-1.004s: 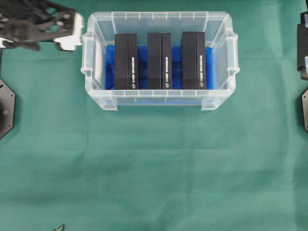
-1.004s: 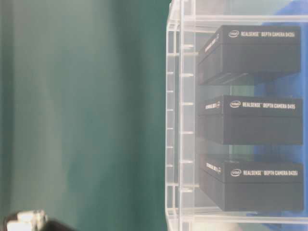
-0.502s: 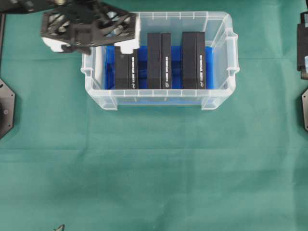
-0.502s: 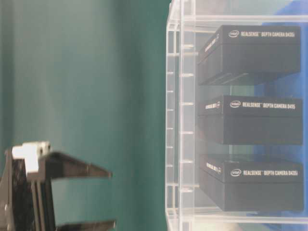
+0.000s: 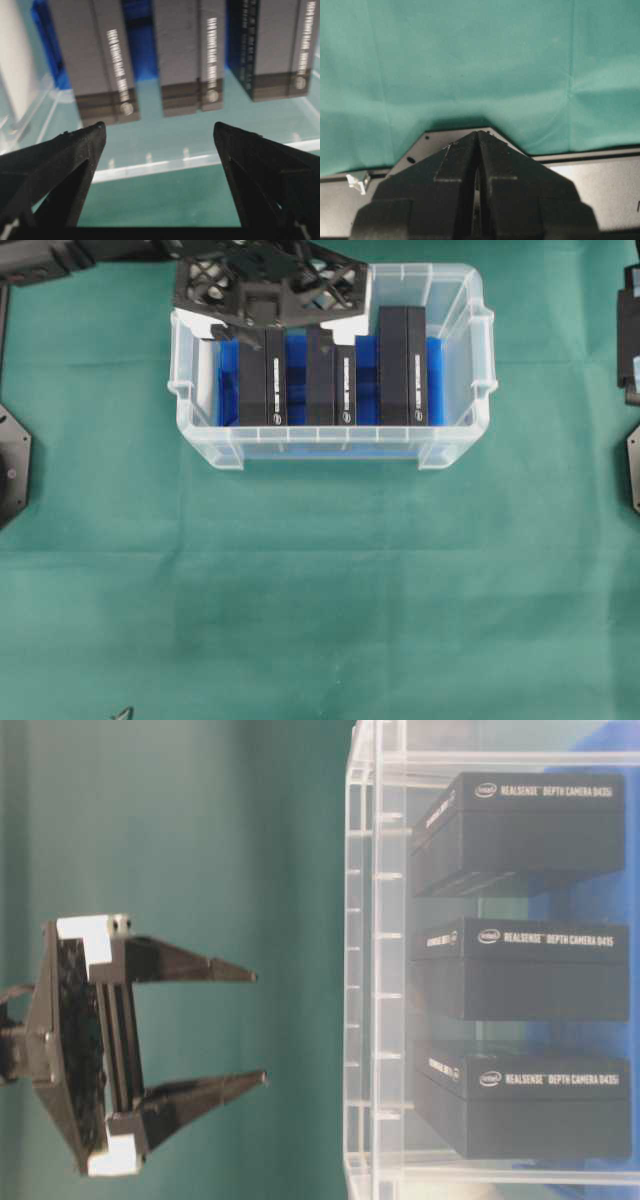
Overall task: Take the box out of the case with the left arm.
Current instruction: 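Move the open left gripper over the middle pair of black boxes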
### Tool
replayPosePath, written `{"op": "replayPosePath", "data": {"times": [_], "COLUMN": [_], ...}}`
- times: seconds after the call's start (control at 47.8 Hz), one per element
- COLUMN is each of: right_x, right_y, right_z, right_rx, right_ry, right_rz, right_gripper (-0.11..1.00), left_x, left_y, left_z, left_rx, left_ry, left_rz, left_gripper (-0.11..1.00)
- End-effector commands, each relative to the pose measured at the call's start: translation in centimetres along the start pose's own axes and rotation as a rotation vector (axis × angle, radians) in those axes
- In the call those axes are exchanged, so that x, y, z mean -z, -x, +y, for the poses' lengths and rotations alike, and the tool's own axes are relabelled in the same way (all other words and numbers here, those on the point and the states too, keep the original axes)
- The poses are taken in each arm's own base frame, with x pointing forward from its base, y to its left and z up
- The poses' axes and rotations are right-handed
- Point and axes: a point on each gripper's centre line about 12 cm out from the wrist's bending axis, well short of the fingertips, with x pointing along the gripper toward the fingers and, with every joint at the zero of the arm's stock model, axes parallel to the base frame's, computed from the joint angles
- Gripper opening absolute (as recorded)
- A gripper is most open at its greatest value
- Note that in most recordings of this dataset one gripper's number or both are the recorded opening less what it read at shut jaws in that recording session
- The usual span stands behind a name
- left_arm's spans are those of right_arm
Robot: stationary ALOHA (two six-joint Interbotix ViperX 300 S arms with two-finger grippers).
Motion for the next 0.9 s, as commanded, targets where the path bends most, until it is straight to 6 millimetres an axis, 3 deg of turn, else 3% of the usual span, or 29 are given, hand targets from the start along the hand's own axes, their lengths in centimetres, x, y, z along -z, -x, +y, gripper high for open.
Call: {"op": "replayPosePath", "data": {"times": [0.0,0.272,0.878], "right_x": [-0.2,-0.2,-0.2], "right_y": [0.7,0.8,0.8], "right_z": [0.0,0.0,0.0], "right_rx": [-0.004,-0.005,-0.005], "right_ry": [-0.005,-0.003,-0.003], "right_rz": [-0.026,-0.029,-0.030], "right_gripper": [0.01,0.01,0.01], "left_x": [-0.6,-1.6,-1.8], "left_y": [1.5,0.6,-0.1], "left_z": [-0.8,-2.3,-2.5], "left_rx": [0.054,0.057,0.046], "left_ry": [-0.004,-0.004,-0.028], "left_rz": [-0.022,-0.026,-0.024], "left_gripper": [0.87,0.87,0.87]}}
